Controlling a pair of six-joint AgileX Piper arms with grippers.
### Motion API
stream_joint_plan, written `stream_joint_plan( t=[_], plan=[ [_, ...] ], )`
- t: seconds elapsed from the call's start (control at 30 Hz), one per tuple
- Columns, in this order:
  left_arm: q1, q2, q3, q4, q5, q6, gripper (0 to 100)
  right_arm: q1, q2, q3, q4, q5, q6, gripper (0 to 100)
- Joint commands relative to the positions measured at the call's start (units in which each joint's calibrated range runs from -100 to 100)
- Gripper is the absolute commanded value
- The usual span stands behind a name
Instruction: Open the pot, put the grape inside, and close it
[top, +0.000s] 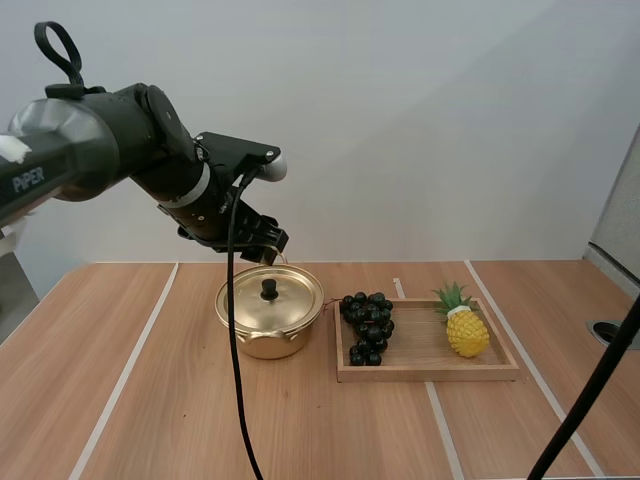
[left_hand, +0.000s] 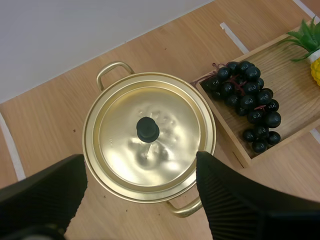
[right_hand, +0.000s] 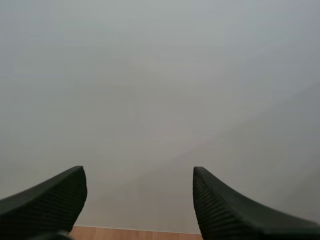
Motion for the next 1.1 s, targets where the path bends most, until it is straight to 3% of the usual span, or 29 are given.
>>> stream_joint_plan(
  t=[0.0, 0.4, 0.73, 1.07],
  plan=[
    [-0.13, 1.6, 0.4, -2.8, -3.1, 0.6, 100, 0.0, 0.3, 0.4, 0.6, 0.0, -0.5, 100],
    [-0.13, 7.4, 0.4, -4.2, -6.8, 0.6, 100, 0.0, 0.3, 15.4, 1.3, 0.0, -0.5, 100],
    [-0.13, 10.2, 0.4, -8.1, -7.6, 2.8, 100, 0.0, 0.3, 30.6, 6.6, 0.0, -2.9, 100],
    [-0.13, 17.2, 1.3, -8.4, -9.5, 2.8, 100, 0.0, 0.3, 36.0, 6.6, 0.0, -3.1, 100]
  ],
)
